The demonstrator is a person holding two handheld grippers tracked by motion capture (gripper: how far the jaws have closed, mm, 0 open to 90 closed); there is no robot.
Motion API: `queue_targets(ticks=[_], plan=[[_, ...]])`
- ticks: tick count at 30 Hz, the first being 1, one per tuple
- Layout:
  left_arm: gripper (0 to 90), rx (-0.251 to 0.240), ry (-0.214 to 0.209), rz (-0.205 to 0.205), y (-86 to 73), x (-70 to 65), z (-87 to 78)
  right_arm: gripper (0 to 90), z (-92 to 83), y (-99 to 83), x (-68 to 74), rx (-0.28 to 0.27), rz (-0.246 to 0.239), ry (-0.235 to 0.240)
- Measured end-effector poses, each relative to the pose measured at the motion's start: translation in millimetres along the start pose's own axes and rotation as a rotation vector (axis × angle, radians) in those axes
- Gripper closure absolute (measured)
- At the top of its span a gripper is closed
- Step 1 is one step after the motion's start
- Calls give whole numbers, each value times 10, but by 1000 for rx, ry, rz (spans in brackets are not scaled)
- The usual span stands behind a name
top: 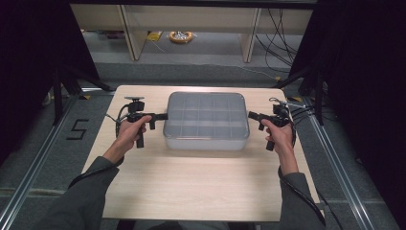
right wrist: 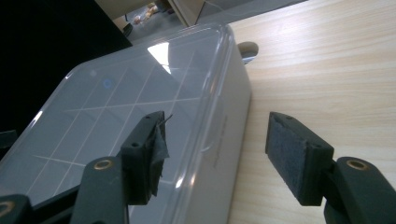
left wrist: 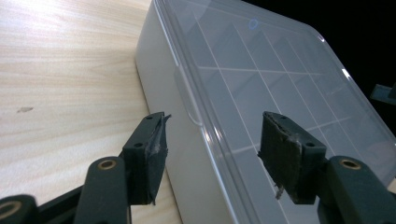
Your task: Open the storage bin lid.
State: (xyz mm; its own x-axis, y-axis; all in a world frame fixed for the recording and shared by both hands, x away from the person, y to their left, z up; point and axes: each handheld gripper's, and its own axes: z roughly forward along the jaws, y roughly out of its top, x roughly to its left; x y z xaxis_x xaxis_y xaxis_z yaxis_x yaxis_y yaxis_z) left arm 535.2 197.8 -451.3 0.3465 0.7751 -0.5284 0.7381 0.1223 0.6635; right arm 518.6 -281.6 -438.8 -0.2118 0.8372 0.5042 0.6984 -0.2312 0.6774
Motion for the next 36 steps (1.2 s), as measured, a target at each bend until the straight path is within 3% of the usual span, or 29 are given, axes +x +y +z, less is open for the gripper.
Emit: queue_targets(ticks=[1,6,7,8,10,13,14,15,16,17,21,22,24,29,30,32,33,34,36], plan=[[410,0,0,0,0,0,0,397,37,5,-16,-12,-29,4],[428,-7,-1,-25,59,0,71,403,165,15,41,9,-32,14],[433,-2,0,-23,76,-5,92,405,201,24,9,-5,-83,11],[437,2,3,-17,85,-10,103,408,207,18,62,13,-31,14],[441,2,8,-19,98,-17,126,412,243,24,70,15,-38,19],[449,7,16,-22,120,-20,172,417,269,24,107,49,25,21],[452,9,21,-19,126,-19,185,420,307,32,51,17,-36,25],[455,9,21,-19,126,-19,185,420,307,32,51,17,-36,25],[455,8,22,-26,131,-15,199,420,294,26,124,55,68,25],[456,12,23,-31,134,-11,212,421,313,26,92,42,25,27],[461,24,30,-31,138,-4,272,422,334,16,120,63,69,36],[465,27,31,-34,134,-10,291,423,360,16,98,42,27,31],[472,39,28,-32,130,-34,321,429,361,16,121,62,61,39],[502,40,49,-9,125,-50,331,444,387,1,127,65,60,34],[508,26,49,-29,127,-59,336,452,386,0,127,63,66,29],[514,26,49,-31,125,-58,334,471,388,-1,108,51,47,19],[524,23,54,-36,120,-61,331,491,373,-9,131,58,97,24],[524,22,57,-37,117,-66,329,491,373,-9,131,58,97,24],[528,27,53,-34,120,-80,322,516,361,-2,87,24,18,20]])
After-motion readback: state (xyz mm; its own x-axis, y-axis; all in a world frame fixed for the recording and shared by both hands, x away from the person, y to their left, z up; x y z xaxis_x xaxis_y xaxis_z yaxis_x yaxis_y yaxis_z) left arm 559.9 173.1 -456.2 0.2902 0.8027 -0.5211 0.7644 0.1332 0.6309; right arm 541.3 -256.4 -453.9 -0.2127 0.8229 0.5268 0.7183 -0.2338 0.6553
